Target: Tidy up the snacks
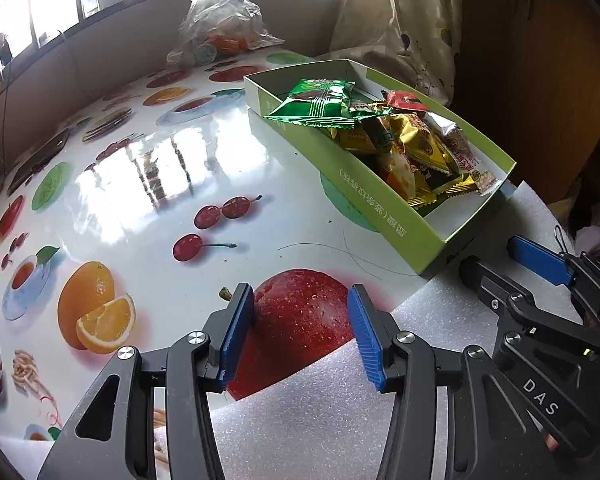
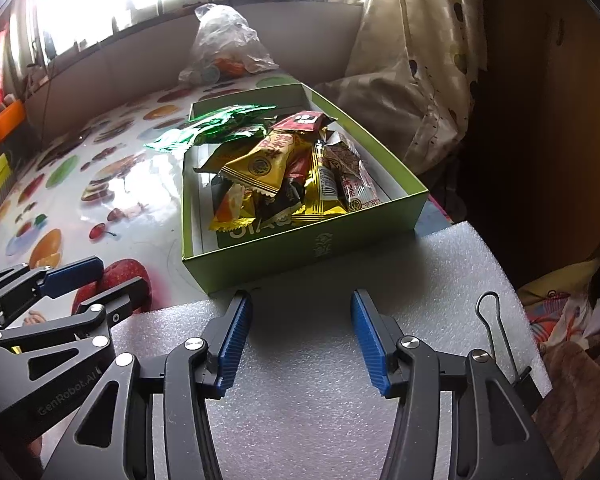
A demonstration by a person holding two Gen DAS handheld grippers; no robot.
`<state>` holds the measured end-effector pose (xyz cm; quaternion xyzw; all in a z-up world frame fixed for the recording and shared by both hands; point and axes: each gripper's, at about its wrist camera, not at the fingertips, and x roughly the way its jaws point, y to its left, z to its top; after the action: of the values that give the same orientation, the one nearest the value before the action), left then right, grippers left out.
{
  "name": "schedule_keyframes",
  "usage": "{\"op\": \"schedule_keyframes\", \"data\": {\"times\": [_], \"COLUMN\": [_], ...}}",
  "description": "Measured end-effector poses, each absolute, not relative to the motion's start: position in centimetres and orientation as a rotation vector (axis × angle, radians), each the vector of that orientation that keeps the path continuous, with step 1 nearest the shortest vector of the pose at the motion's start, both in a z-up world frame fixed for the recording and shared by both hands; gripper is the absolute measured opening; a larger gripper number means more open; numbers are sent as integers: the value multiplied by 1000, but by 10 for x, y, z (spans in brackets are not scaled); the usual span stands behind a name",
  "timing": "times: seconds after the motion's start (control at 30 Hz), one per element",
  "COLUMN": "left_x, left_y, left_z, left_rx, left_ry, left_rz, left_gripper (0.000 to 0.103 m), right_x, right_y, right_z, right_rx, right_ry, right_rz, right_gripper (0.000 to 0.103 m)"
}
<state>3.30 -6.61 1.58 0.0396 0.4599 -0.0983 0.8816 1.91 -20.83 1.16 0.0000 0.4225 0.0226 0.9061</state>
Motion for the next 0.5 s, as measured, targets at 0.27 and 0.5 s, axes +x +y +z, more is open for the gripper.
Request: {"op": "schedule_keyframes", "data": {"times": [0.27,0.5], "left_x": [33,33], "left_y": [-65,-65], "left_z": [16,16], "left_rx": [78,77], "left_ry": [958,957], "left_rz": [-206,-206], "left_gripper": [50,50], "right_x": [19,19], "right_y": [-209,-209], "right_z": [12,11], "right_rx": [3,5], "right_ry": [871,871], "right_rz": [41,43], "right_gripper": [52,52]}}
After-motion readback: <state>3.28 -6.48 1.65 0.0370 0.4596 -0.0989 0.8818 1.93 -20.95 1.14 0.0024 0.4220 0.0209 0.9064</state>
